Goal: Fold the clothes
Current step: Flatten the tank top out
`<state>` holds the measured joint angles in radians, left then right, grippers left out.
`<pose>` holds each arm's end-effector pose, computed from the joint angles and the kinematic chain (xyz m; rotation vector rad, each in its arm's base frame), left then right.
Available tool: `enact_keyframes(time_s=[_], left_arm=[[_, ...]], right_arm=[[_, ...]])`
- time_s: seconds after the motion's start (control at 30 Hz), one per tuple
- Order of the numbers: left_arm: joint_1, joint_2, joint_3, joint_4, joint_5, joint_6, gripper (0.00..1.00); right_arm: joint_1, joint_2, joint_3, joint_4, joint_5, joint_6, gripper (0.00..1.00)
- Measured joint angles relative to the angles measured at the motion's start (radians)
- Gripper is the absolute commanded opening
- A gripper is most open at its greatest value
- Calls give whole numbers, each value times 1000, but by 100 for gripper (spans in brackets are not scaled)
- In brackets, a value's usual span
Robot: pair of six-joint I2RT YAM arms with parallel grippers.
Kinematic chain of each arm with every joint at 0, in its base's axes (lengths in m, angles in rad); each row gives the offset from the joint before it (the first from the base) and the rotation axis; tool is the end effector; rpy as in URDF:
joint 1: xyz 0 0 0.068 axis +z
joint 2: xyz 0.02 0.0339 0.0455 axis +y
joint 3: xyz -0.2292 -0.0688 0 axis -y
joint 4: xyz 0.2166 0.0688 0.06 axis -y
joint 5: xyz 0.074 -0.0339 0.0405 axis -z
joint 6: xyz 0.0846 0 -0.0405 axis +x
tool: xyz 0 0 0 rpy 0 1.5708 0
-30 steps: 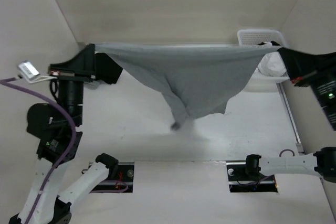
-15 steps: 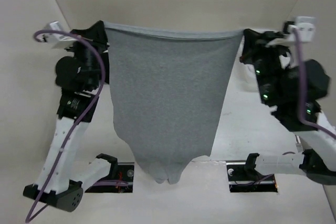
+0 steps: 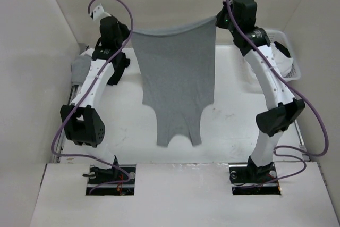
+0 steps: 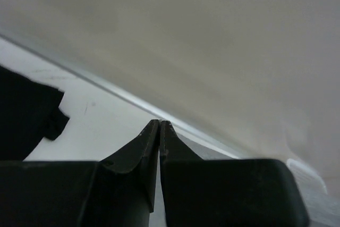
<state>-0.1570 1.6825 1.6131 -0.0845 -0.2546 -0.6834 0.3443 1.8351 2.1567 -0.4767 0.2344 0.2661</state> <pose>0.4180 -0.0446 0.3622 -0.6318 1.6173 -0.4016 0.4028 0.1235 0.4360 0.1059 1.7247 0.2490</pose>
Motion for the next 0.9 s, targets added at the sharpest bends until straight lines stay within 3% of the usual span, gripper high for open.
enact_keyframes(time_s=[0.2, 0.3, 0.37, 0.57, 0.77, 0.9], left_arm=[[2, -18, 246, -12, 12, 43, 1], [2, -88, 274, -7, 12, 68, 1], [2, -151, 257, 3, 12, 82, 1], [-28, -401, -37, 102, -8, 94, 1], [-151, -751, -672, 143, -117, 86, 1], [-255, -1044, -1012, -31, -198, 63, 0]], right_arm=[[-12, 39, 338, -112, -51, 30, 0], [-11, -48, 362, -111, -59, 39, 0], [-10, -141, 285, -94, -59, 44, 0], [62, -504, -246, 23, -17, 48, 0], [261, -844, -926, 97, 60, 87, 0], [467, -1054, -1294, 56, 116, 195, 0]])
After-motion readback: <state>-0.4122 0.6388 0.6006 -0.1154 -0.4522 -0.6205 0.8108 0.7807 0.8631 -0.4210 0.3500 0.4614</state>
